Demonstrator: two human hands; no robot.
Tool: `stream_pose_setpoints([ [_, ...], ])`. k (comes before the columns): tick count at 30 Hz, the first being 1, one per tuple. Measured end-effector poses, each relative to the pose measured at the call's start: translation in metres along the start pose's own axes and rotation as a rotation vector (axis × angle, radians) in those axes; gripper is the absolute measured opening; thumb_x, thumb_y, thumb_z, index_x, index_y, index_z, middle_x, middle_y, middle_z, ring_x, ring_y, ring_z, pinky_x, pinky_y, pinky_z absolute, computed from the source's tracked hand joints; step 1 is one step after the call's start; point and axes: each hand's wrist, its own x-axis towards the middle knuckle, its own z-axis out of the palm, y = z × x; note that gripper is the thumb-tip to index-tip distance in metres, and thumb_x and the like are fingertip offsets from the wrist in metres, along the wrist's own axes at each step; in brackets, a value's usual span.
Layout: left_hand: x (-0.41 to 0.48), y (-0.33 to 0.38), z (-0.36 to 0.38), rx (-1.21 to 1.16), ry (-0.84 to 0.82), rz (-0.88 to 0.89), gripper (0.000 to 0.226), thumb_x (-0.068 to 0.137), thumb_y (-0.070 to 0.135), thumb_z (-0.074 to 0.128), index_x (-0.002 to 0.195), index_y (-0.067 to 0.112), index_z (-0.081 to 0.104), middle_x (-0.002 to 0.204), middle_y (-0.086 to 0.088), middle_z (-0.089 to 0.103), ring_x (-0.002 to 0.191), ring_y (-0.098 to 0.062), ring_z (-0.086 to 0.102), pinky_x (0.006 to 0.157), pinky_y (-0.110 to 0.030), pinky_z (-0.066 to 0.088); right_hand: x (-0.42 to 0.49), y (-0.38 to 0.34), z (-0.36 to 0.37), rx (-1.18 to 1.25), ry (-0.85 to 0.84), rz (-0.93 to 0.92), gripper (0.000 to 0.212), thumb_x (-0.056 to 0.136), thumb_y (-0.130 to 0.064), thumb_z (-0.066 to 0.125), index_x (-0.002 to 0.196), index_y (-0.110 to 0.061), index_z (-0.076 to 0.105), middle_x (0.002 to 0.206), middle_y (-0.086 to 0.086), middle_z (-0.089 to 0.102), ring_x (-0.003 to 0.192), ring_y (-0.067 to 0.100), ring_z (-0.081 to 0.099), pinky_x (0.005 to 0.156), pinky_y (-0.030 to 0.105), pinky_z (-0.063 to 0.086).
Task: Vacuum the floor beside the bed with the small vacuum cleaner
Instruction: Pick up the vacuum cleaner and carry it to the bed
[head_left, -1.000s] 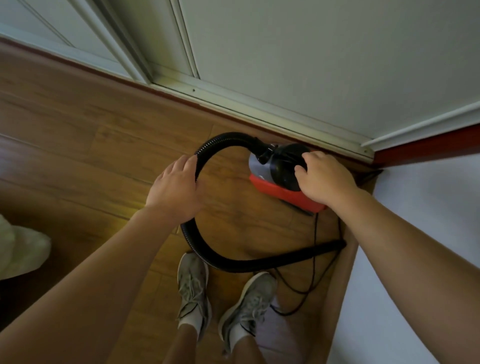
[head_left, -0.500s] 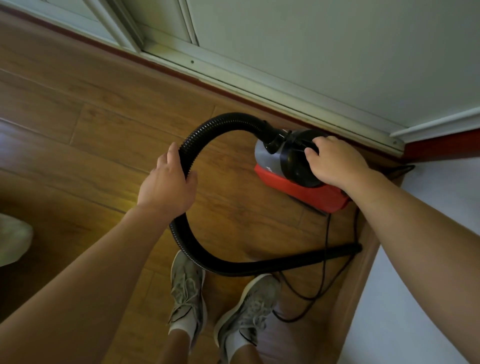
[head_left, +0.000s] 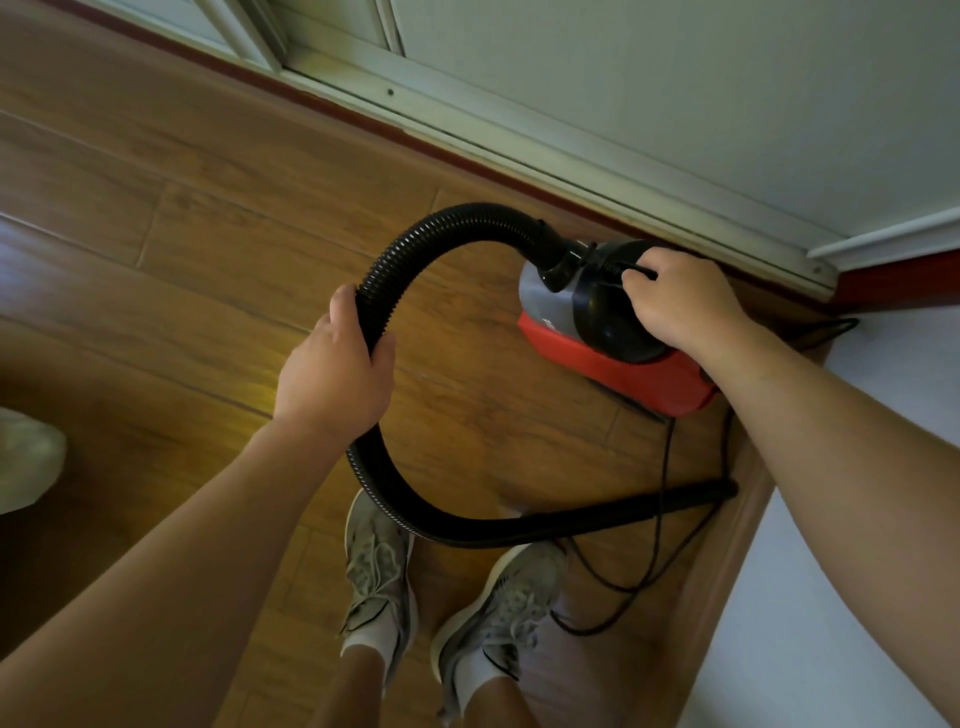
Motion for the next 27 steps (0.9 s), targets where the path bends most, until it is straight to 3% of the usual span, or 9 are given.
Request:
stream_pose_setpoints([
  [6, -0.009, -0.004, -0.015, -0.052, -0.005, 0.010, 0.060, 0.102, 0.036, 0.052, 0.152, 0.013, 0.028, 0.121, -0.016, 0.063, 0.097, -0.038, 0.065, 0.069, -0.044, 0.054, -0.013, -0.004, 0.008, 0.045, -0.016, 0.001, 0.024, 0.098, -0.037, 0.048, 0.105, -0.024, 0.066, 0.098, 0.001, 0.066, 0.092, 0.025, 0.060, 0.074, 0.033, 0.045],
  [10, -0.021, -0.007, -0.029, -0.112, -0.003, 0.017, 0.059, 0.101, 0.035, 0.055, 0.151, 0.016, 0.030, 0.119, -0.011, 0.064, 0.098, -0.035, 0.066, 0.072, -0.044, 0.055, -0.034, -0.006, 0.009, 0.049, -0.033, 0.010, 0.027, 0.100, -0.038, 0.046, 0.112, -0.021, 0.064, 0.096, -0.002, 0.061, 0.089, 0.022, 0.058, 0.062, 0.029, 0.037],
  [21, -0.067, -0.010, -0.113, -0.279, 0.034, 0.029, 0.054, 0.101, 0.034, 0.056, 0.148, 0.024, 0.034, 0.109, -0.001, 0.062, 0.091, -0.026, 0.064, 0.076, -0.048, 0.059, -0.116, -0.063, -0.040, 0.229, -0.026, 0.055, 0.019, 0.100, -0.038, 0.047, 0.103, -0.028, 0.063, 0.088, 0.000, 0.068, 0.083, 0.018, 0.064, 0.070, 0.033, 0.050],
  [27, -0.096, -0.017, -0.174, -0.288, 0.104, 0.032, 0.055, 0.101, 0.036, 0.057, 0.149, 0.022, 0.035, 0.111, -0.001, 0.063, 0.091, -0.023, 0.065, 0.076, -0.045, 0.059, -0.157, -0.106, -0.066, 0.311, 0.034, 0.005, 0.018, 0.099, -0.036, 0.050, 0.100, -0.024, 0.064, 0.081, -0.002, 0.069, 0.074, 0.010, 0.063, 0.058, 0.025, 0.039],
])
